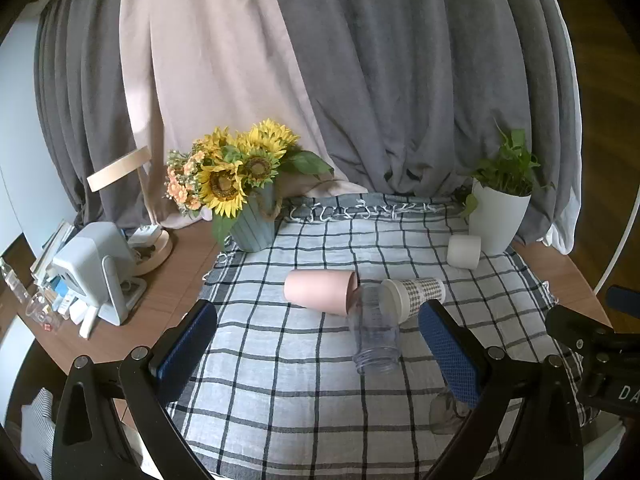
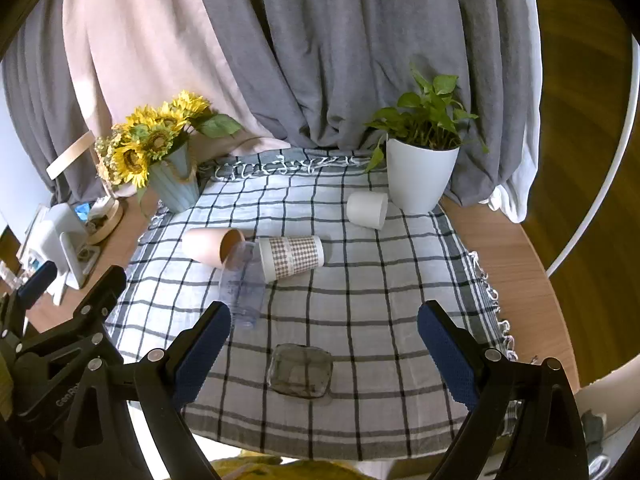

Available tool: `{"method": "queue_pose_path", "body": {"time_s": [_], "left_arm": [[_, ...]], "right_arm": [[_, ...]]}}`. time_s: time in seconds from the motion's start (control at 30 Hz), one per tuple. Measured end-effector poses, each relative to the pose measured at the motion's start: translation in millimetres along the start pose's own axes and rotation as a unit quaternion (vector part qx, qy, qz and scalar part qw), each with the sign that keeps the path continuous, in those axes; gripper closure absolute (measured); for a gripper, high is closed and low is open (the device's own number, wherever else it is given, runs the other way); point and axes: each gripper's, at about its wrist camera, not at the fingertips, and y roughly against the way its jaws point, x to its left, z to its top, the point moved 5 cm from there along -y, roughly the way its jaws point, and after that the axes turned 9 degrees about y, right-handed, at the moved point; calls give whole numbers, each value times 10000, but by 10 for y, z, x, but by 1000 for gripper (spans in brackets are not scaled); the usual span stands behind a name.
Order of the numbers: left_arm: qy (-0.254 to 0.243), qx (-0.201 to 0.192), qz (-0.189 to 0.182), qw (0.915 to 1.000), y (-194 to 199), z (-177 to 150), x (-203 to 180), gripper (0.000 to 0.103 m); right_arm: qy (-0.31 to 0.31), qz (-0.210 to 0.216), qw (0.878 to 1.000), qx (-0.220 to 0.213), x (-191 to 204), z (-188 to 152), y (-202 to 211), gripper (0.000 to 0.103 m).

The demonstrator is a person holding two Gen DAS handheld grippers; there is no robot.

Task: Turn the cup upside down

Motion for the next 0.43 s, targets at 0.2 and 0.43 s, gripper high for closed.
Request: {"method": "queue_pose_path", "body": {"time_s": [0.2,0.43], "left_arm": [[1,2,9,10000,0,0,-2,0],[25,-9,18,10000,2,3,15,0]], "right_arm": [[-5,4,10000,10,-1,1,-6,8],[-4,2,10000,15,-4,2,-6,8]]}}
